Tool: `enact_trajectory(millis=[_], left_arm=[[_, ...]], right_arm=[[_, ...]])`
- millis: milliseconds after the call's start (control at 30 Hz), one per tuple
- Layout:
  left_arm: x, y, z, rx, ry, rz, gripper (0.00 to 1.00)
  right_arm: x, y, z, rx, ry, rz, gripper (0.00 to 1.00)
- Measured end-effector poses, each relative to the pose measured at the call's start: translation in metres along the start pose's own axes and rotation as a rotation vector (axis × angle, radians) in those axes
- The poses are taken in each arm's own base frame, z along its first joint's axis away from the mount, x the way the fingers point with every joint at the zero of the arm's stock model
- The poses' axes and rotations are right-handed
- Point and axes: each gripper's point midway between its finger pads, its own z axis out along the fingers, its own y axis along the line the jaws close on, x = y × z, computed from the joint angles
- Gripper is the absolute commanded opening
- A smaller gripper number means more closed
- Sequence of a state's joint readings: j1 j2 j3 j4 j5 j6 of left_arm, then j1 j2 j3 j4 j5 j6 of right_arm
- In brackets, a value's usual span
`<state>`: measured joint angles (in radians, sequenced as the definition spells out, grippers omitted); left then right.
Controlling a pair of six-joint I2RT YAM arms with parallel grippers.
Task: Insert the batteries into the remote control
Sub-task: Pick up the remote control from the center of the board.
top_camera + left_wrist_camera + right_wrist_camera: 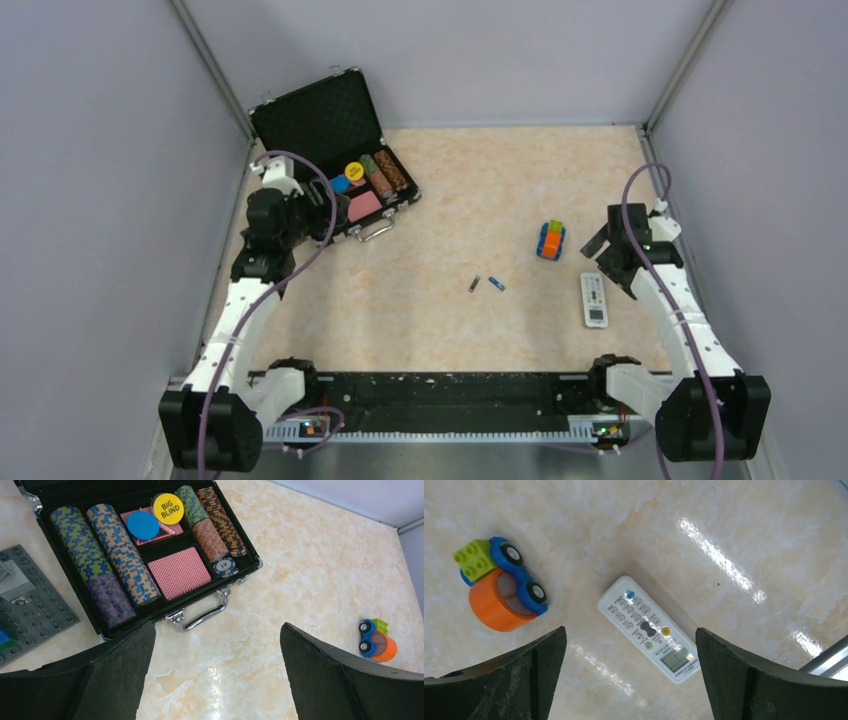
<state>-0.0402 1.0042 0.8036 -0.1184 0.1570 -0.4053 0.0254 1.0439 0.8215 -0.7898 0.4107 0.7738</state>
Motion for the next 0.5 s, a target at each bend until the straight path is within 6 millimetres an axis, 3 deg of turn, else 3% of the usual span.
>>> enact_trajectory(millis=[133,333,500], left_arm=[[0.008,0.002,0.002,0.006,0.011,0.003,0.98],[0.003,0.004,0.003,-0.004,-0.012,0.009,0.98],[0.002,0.006,0.003,-0.016,-0.017,0.010,0.98]], right_arm=[[0.022,-0.010,0.005,0.027,0.069,-0.002,0.99],[0.058,-0.025,0.016,0.049,0.162,-0.030,0.99],[0.061,-0.024,0.021,0.030,0.162,-0.067,0.99]])
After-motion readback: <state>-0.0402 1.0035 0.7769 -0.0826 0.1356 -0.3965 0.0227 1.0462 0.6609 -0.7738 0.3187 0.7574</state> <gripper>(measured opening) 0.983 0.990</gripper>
